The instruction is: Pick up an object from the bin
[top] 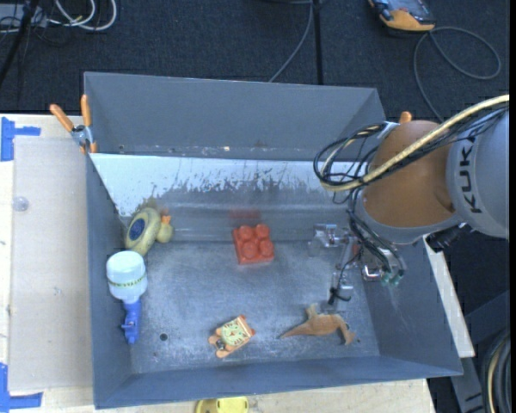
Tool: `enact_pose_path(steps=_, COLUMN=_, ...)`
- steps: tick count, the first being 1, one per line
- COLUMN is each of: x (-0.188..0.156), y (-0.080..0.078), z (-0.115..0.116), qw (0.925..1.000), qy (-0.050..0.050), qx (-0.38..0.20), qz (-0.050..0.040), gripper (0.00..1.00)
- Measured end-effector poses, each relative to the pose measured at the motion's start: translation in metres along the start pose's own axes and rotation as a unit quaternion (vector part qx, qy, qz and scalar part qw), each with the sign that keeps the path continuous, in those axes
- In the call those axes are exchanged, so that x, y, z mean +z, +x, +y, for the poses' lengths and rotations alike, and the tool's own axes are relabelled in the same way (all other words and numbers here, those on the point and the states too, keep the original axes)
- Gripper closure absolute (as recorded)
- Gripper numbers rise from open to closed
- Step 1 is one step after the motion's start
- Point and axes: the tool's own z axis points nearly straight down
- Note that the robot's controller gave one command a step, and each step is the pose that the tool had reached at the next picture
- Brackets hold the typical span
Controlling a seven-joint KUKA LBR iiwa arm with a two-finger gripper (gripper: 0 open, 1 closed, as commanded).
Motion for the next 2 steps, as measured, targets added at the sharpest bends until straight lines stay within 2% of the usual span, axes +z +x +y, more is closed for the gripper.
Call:
enact_pose_path(steps=1, x=-0.002, y=0.0, z=0.0, qw=1.0, qy=0.0, qx=0.0, qz=-0.0004, gripper=0.0)
enact_pose_path(steps=2, x=0.006, y=-0.003, z=-0.015, qw=0.9994, qy=0.0, qx=-0.034, qz=-0.0029, gripper=0.0)
